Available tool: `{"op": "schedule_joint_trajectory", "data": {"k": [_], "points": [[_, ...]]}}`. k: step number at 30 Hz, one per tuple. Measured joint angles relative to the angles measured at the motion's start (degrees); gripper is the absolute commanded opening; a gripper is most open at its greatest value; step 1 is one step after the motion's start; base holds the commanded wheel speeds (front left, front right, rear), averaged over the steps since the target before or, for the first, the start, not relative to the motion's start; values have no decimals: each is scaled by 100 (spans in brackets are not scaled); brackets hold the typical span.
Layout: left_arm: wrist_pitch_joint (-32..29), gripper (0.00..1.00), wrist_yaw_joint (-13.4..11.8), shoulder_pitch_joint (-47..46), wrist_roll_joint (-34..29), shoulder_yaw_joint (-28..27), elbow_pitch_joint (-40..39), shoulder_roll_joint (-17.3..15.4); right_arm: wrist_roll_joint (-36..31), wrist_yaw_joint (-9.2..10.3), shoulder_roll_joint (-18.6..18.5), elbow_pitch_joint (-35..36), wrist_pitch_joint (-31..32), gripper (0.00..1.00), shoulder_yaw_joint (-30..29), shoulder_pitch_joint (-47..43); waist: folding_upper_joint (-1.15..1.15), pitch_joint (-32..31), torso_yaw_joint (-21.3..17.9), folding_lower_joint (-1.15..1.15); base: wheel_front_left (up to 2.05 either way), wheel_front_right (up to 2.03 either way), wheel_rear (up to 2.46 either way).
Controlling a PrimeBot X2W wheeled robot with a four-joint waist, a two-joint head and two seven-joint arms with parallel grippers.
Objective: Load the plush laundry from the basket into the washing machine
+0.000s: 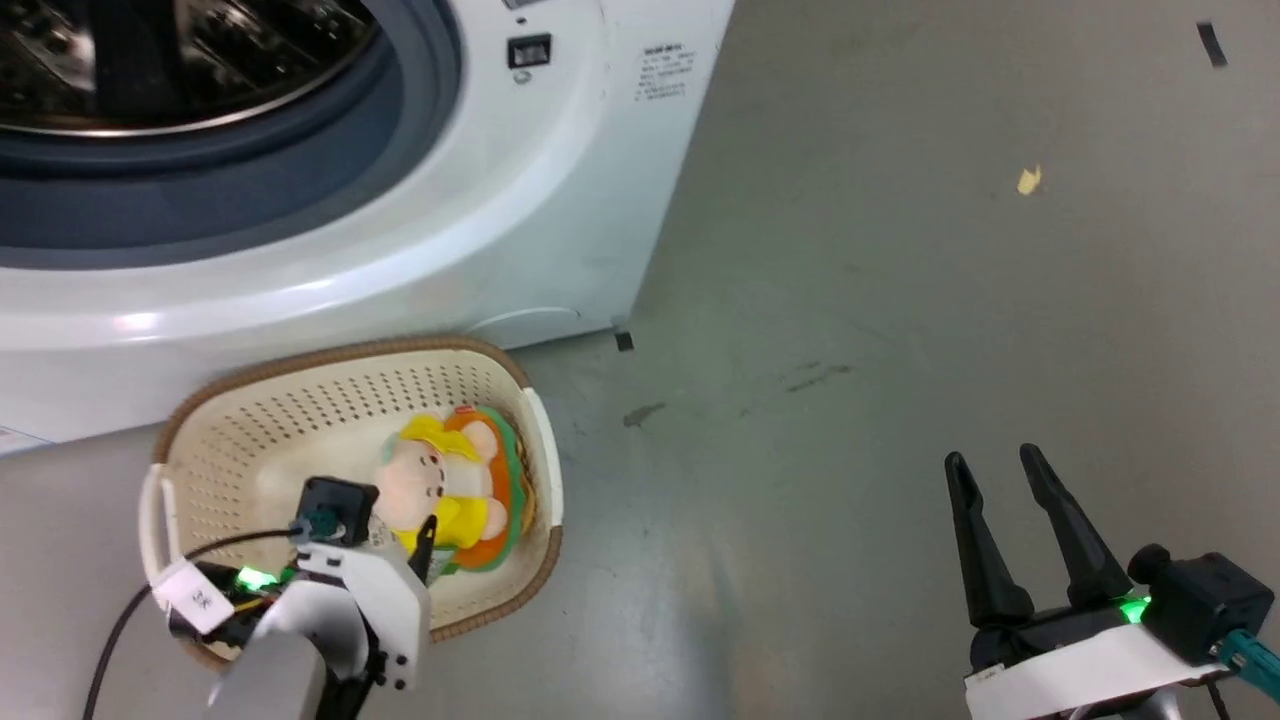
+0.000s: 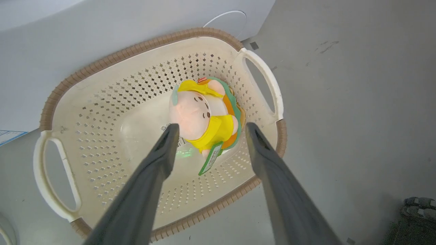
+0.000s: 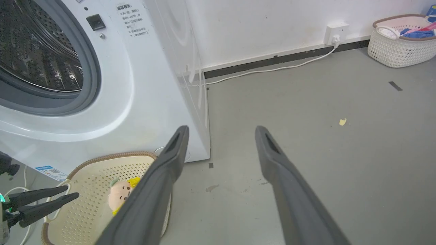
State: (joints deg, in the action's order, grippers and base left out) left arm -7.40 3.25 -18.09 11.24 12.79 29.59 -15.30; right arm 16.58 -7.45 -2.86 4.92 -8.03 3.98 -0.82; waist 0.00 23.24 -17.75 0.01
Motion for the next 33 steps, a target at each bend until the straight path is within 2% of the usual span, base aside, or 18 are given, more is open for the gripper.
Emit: {"op": "schedule_joint_trajectory", "data": {"k": [33], "points": [[-931, 100, 180, -1963, 909, 458, 1773, -923, 912, 0, 0, 628, -383, 100, 469, -21, 0, 1669, -744, 0, 4, 4, 4]]}}
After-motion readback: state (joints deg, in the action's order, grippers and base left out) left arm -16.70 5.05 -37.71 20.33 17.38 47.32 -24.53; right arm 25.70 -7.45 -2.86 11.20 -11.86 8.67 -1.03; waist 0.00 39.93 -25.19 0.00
